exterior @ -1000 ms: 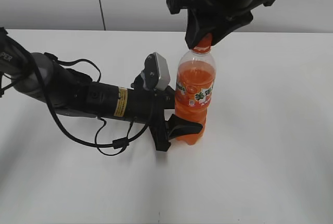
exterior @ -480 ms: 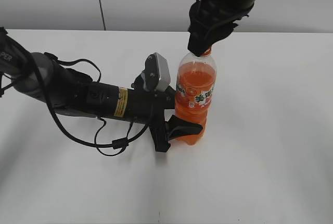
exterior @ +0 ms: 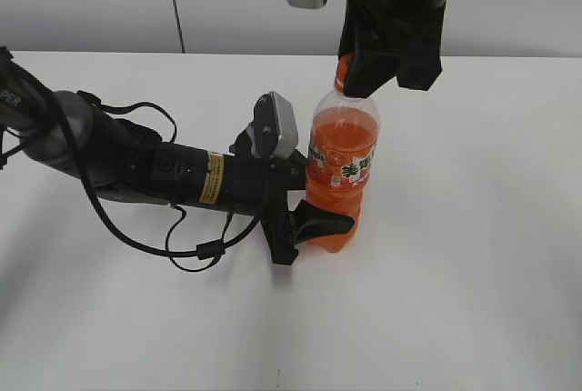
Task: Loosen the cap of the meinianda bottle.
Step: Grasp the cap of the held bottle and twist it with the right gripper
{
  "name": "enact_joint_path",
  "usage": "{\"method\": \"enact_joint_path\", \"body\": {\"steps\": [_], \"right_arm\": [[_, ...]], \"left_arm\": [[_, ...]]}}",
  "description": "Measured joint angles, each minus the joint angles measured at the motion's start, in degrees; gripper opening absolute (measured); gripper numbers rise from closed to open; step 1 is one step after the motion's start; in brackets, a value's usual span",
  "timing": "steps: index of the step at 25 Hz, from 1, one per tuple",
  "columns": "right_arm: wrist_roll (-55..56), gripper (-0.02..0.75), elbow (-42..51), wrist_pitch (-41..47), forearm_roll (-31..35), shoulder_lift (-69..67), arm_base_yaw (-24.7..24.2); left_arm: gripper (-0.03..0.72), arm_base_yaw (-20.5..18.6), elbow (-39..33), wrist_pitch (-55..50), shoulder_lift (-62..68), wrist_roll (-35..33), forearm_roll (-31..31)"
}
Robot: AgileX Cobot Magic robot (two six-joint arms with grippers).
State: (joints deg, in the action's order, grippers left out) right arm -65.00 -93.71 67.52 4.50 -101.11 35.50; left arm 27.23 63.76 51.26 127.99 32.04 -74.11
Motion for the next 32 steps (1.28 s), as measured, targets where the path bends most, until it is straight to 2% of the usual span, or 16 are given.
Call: {"method": "enact_joint_path", "body": {"steps": [32], "right_arm": [[-0.84, 0.279, -1.17, 0.77, -0.40, -0.38, 0.00]], "left_arm": [[0.408, 0.00, 0.00, -0.17, -0.04, 0.05, 0.34]]}}
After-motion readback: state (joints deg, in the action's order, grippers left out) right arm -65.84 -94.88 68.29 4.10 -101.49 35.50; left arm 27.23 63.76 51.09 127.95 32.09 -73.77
